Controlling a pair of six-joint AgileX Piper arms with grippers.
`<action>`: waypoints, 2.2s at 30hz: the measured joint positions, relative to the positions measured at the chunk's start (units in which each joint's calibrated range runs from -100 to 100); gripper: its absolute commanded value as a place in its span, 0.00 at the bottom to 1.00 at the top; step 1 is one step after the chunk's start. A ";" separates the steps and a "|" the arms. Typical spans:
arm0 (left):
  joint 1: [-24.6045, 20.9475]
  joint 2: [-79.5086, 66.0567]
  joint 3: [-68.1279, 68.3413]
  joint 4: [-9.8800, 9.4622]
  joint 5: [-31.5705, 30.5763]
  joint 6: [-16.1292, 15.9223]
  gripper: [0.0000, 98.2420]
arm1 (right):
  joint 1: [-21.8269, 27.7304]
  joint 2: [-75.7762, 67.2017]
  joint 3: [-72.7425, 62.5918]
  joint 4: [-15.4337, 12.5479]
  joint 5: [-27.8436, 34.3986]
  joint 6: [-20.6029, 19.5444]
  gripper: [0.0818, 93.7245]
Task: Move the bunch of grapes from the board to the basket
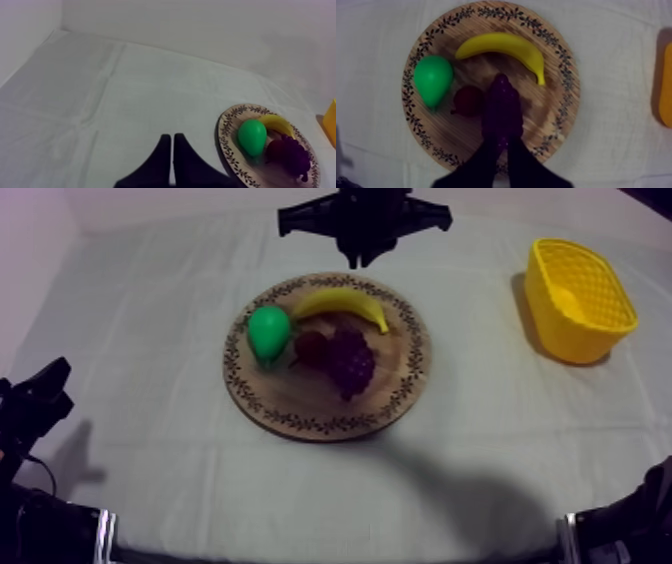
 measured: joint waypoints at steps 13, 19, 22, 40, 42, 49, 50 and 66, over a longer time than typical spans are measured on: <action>0.00 0.00 0.00 0.00 0.00 0.00 0.00 | 0.12 -0.32 3.59 -1.72 -0.05 0.16 0.87; 0.00 0.00 0.00 0.00 0.00 0.00 0.00 | -0.51 1.67 8.44 -3.35 -2.28 0.55 0.90; 0.00 0.00 0.00 0.00 0.00 0.00 0.00 | -0.64 2.85 11.25 -3.63 -4.91 0.55 0.89; 0.00 0.00 0.00 0.00 0.00 0.00 0.00 | 0.70 12.84 21.05 -6.57 -27.58 5.68 0.86; 0.00 0.00 0.00 0.00 0.00 0.00 0.00 | 0.80 14.17 20.48 -6.76 -29.51 6.18 0.84; 0.00 0.00 0.00 0.00 0.00 0.00 0.00 | 1.46 18.55 15.73 -7.26 -28.98 8.05 0.58; 0.00 0.00 0.00 0.00 0.00 0.00 0.00 | 1.50 18.90 15.25 -7.36 -28.48 8.05 0.51; 0.00 0.00 0.00 0.00 0.00 0.00 0.00 | 1.78 13.88 16.54 -6.91 -24.14 7.28 0.12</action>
